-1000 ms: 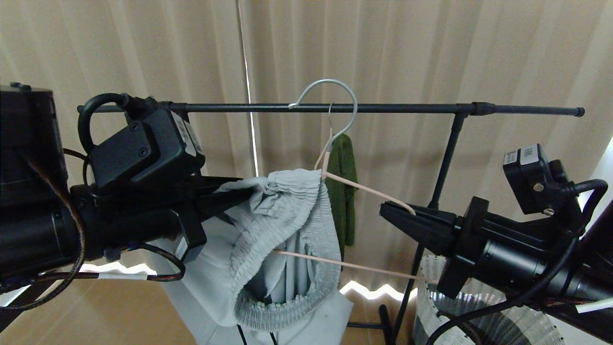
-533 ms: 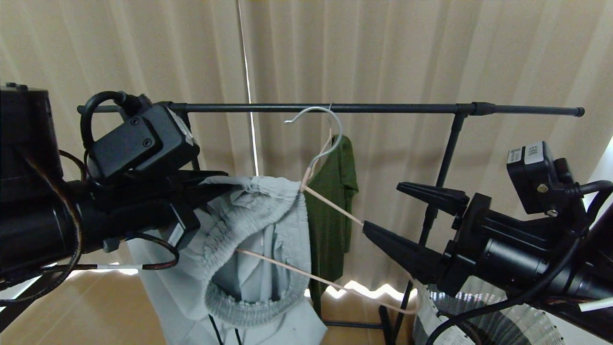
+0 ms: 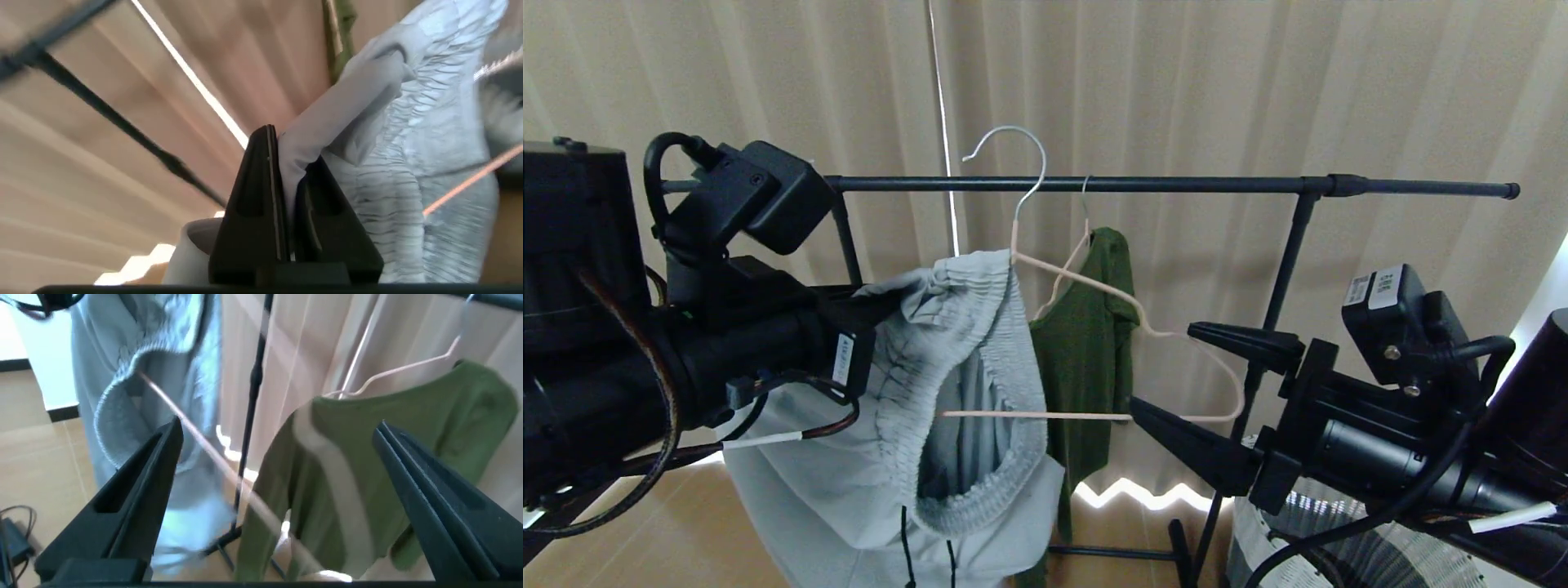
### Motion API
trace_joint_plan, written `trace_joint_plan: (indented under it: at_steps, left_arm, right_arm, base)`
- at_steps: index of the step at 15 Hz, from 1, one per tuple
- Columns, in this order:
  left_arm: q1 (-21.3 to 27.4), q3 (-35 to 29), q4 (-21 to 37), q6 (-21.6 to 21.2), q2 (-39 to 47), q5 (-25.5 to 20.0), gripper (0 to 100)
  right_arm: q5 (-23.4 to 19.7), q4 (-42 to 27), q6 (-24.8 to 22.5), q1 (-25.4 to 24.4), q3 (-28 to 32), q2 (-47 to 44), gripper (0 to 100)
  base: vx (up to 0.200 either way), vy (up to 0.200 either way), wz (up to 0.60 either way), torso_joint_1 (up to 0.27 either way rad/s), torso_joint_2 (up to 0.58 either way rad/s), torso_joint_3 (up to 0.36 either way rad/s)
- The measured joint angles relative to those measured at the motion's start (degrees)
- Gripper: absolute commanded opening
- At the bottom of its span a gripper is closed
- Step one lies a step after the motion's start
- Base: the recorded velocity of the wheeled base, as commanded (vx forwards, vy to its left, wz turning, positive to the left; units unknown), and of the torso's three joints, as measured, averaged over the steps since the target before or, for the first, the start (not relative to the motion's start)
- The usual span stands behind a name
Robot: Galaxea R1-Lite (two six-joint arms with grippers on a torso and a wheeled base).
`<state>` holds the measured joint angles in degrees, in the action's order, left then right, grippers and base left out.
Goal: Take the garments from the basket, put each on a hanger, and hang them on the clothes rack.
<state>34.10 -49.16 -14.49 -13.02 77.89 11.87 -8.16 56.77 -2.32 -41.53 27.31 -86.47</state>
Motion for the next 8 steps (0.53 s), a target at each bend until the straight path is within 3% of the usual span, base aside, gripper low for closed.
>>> trace_joint_plan:
  at_steps: [4,8]
  left_arm:
    - [1.8,-3.3,-4.0,5.6,1.7,2.1,0]
    - [2.9,-4.2,-12.1,6.1,4.1,2.6,0]
  right_arm:
    - [0.0,0.0,0.0,-1.8,0.6,-2.2,100]
    - [0.1,5.5,-0.1,-2.1,0.7,-5.1,100]
  base:
    - [0.0,0.0,0.0,0.0,0.0,0.0]
    - [0.0,0.0,0.0,0.0,0.0,0.0]
